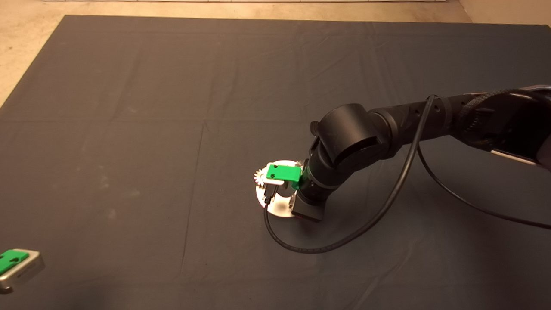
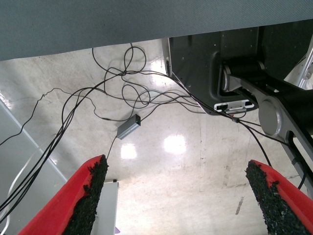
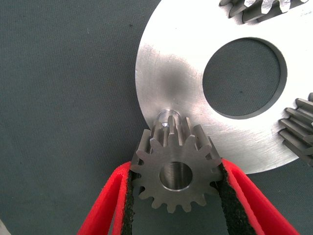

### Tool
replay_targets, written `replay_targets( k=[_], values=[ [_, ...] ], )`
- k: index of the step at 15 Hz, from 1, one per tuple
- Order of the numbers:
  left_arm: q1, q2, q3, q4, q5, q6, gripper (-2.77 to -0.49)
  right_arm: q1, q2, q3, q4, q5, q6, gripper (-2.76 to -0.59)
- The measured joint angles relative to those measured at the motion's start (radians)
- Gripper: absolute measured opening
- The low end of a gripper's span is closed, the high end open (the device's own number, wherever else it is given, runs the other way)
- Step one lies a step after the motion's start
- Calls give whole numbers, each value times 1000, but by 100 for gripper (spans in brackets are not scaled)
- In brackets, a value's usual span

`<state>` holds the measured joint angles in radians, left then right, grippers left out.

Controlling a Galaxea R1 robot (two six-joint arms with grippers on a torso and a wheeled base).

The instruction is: Install three planetary gears onto the carrier pins

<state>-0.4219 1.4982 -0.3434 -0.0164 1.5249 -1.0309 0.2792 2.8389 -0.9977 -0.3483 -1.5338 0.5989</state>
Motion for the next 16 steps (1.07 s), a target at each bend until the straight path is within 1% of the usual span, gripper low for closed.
replay_targets(
  k=[5,11,16],
  values=[
    [0,-3,0,0,0,1,-124,-3,1,0,0,-1,0,-231],
    [0,-5,0,-1,0,2,-124,-5,7,1,0,-7,0,-232],
    [0,-5,0,-2,0,2,-124,-5,7,2,0,-7,0,-231]
  ],
)
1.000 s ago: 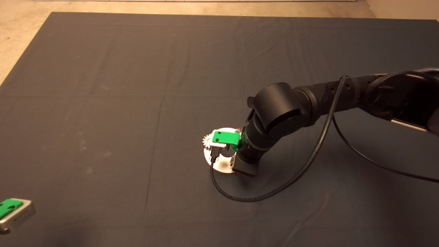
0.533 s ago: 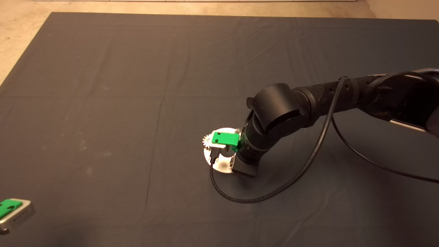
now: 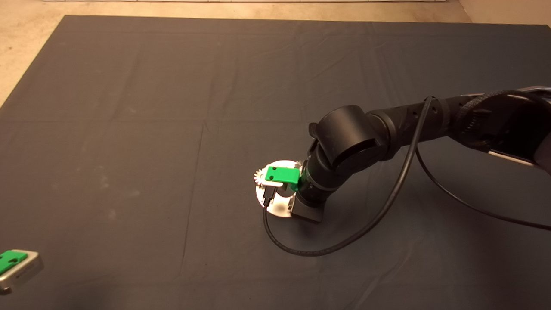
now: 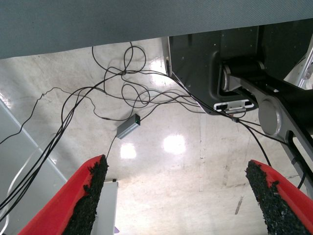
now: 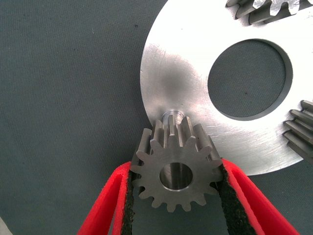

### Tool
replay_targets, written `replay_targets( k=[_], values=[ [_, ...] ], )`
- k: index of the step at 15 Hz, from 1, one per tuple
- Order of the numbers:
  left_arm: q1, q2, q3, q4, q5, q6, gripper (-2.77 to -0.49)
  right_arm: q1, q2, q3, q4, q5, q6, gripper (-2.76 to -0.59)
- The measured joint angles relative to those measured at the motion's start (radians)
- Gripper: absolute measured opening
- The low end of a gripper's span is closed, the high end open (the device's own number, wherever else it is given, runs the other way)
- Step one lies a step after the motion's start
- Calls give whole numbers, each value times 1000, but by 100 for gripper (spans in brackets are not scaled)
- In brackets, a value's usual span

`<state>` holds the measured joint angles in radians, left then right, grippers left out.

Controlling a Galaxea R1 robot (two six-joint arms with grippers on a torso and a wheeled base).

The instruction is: Install three planetary gears onto the carrier pins

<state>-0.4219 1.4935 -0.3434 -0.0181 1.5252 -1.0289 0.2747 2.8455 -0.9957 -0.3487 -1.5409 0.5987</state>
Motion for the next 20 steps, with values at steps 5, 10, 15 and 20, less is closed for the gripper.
replay_targets(
  k=[5,10,15,20],
  values=[
    [0,0,0,0,0,0,-124,0,2,2,-1,1,0,-232],
    [0,0,0,0,0,0,-124,-1,9,3,-1,4,0,-232],
    [0,0,0,-1,0,1,-124,-1,17,3,-1,6,0,-232],
    [0,0,0,-1,0,1,-124,-1,16,3,-7,6,0,-232]
  ],
)
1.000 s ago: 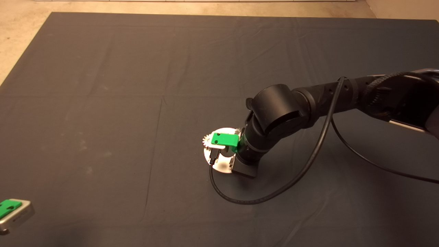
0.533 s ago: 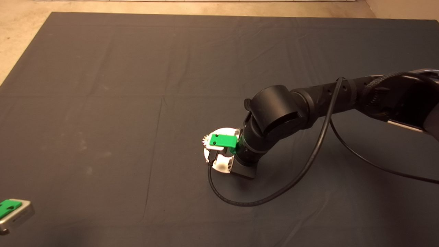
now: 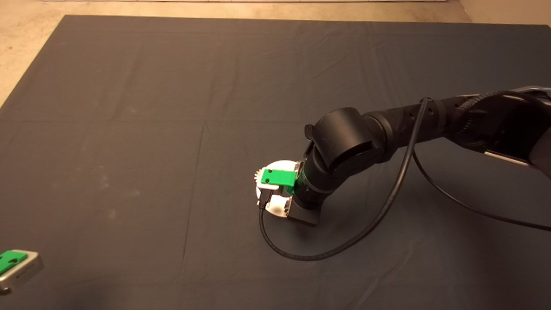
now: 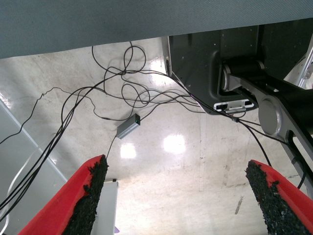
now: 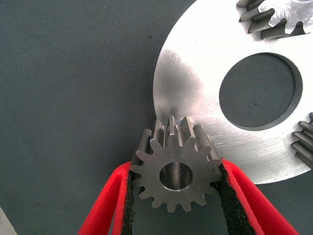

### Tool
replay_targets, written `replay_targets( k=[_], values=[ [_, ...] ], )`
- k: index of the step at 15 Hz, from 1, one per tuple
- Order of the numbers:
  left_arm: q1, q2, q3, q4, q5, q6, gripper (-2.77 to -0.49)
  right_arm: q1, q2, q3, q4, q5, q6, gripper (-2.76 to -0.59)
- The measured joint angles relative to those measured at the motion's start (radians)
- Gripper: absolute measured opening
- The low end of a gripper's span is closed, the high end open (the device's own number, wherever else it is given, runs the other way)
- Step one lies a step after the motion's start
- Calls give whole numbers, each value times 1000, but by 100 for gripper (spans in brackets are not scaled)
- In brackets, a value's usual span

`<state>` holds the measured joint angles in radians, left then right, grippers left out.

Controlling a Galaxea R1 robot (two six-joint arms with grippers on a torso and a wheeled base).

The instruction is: Install three planetary gears onto the carrier pins

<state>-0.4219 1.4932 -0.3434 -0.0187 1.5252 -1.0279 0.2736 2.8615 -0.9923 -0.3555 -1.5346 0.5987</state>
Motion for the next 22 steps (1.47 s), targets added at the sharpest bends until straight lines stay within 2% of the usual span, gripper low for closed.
replay_targets(
  k=[11,22],
  values=[
    [0,-2,0,0,0,0,-124,-4,-5,0,-18,6,0,-232],
    [0,-9,0,-1,0,2,-124,-5,-8,-6,-34,4,0,-232]
  ],
)
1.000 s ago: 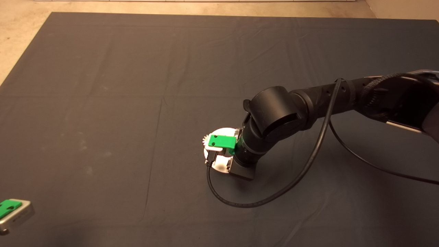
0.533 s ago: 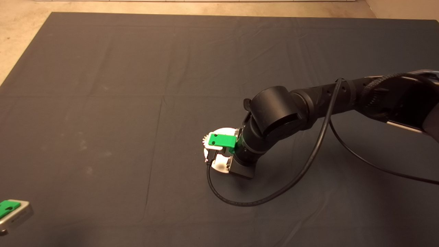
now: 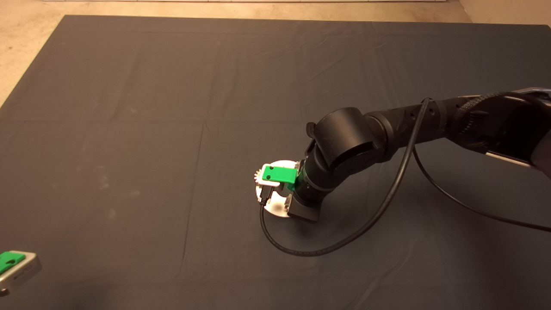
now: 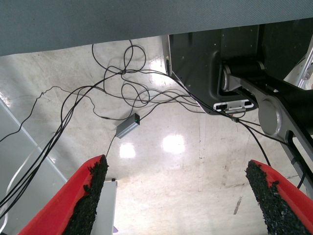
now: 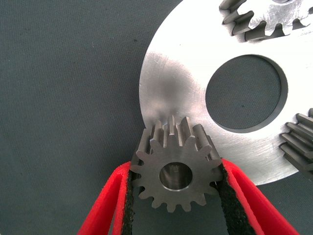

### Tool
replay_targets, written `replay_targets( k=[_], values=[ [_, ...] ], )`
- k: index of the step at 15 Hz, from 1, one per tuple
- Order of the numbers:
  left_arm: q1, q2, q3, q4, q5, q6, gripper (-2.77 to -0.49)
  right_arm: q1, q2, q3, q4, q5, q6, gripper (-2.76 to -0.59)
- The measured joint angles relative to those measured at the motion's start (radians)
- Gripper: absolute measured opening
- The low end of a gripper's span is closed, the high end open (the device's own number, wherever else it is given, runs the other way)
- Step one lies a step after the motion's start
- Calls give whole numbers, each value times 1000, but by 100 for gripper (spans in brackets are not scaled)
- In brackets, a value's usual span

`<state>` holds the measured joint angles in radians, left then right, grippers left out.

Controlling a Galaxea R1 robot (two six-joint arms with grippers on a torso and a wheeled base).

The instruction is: Install three planetary gears onto the carrier pins

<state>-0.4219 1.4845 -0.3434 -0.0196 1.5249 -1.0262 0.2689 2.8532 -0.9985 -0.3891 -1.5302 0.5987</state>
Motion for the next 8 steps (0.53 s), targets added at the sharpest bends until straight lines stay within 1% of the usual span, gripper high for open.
replay_targets(
  k=[8],
  values=[
    [0,0,0,0,0,3,-124,0,1,1,-3,0,0,-232]
  ],
)
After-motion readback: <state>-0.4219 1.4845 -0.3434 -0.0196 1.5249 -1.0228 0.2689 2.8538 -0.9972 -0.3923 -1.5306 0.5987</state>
